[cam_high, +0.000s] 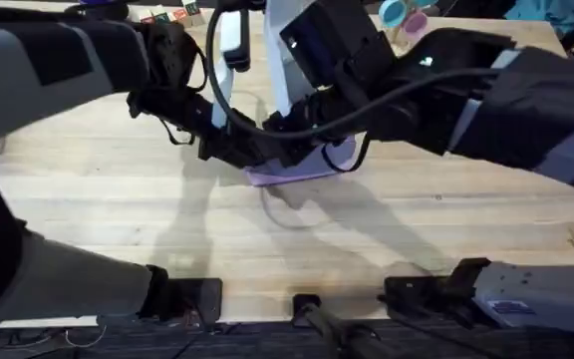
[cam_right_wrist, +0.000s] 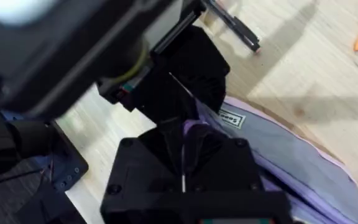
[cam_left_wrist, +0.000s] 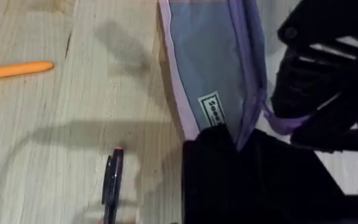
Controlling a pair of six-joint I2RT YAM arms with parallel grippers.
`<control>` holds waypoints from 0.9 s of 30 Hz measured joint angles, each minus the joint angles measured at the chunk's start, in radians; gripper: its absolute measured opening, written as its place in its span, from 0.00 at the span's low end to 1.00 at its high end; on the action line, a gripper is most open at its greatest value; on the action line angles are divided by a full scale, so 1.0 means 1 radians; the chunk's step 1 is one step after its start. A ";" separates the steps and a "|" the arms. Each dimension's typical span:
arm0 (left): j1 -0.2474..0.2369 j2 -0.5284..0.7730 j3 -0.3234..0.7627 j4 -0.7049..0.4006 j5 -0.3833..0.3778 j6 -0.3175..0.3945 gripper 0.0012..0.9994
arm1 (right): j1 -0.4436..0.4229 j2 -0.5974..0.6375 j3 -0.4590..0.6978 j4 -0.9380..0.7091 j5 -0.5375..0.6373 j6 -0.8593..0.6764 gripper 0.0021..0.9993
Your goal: Unzip the bag, pick up the pens from the table one at a time and place them inside, then zip the bag closed.
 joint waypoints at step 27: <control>-0.001 0.000 -0.001 0.011 0.003 0.000 0.04 | 0.022 -0.354 0.015 -0.313 0.210 -0.120 1.00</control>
